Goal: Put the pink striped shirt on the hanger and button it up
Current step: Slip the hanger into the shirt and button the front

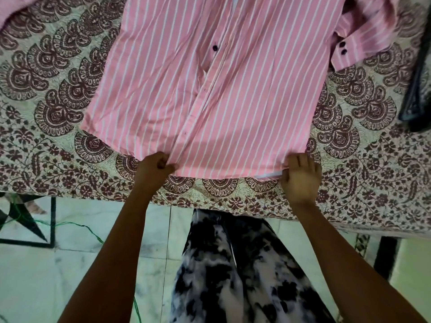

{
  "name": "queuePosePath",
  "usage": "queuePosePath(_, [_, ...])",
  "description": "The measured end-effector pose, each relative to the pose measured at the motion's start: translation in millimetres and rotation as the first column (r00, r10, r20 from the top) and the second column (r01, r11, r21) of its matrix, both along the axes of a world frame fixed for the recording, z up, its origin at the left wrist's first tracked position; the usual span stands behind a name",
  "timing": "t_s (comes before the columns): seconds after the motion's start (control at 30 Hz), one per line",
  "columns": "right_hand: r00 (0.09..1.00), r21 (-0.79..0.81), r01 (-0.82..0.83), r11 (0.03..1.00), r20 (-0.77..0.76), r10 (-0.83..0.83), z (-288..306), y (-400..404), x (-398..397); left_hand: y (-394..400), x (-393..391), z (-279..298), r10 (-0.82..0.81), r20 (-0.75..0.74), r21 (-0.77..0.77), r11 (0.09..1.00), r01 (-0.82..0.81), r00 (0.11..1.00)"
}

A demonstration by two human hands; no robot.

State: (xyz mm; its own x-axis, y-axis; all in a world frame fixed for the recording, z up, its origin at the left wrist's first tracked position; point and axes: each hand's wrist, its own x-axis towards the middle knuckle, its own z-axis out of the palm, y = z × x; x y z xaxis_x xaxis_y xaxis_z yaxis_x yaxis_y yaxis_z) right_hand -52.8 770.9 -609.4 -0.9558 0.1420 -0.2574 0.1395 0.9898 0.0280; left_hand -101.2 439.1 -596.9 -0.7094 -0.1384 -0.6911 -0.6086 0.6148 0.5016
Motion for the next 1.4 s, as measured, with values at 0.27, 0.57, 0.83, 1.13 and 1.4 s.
queuePosePath(0.27, [0.998, 0.040, -0.014, 0.999, 0.059, 0.012, 0.3, 6.3, 14.0, 7.9, -5.8, 2.0, -0.044, -0.012, -0.224, 0.974, 0.040, 0.999])
queuePosePath(0.57, [0.981, -0.205, 0.125, 0.971, -0.124, -0.152, 12.7, -14.9, -54.2, 53.5, -102.6, 24.3, -0.203, -0.322, -0.177, 0.973, 0.152, 0.925])
queuePosePath(0.83, [0.913, -0.278, 0.200, 0.939, -0.295, -0.282, 9.2, 1.0, -198.1, 124.7, -257.7, 6.9, -0.099, -0.399, 0.040, 0.991, 0.125, 0.912])
queuePosePath(1.13, [0.757, -0.306, 0.532, 0.790, -0.246, -0.605, -20.3, 38.7, -302.7, 203.9, -360.0, -25.3, -0.136, -0.378, -0.130, 0.987, 0.093, 0.916])
queuePosePath(1.4, [0.685, -0.488, 0.449, 0.748, -0.349, -0.639, -26.8, 50.0, -346.7, 232.6, -429.4, -32.1, -0.150, -0.285, -0.199, 0.975, 0.094, 0.947])
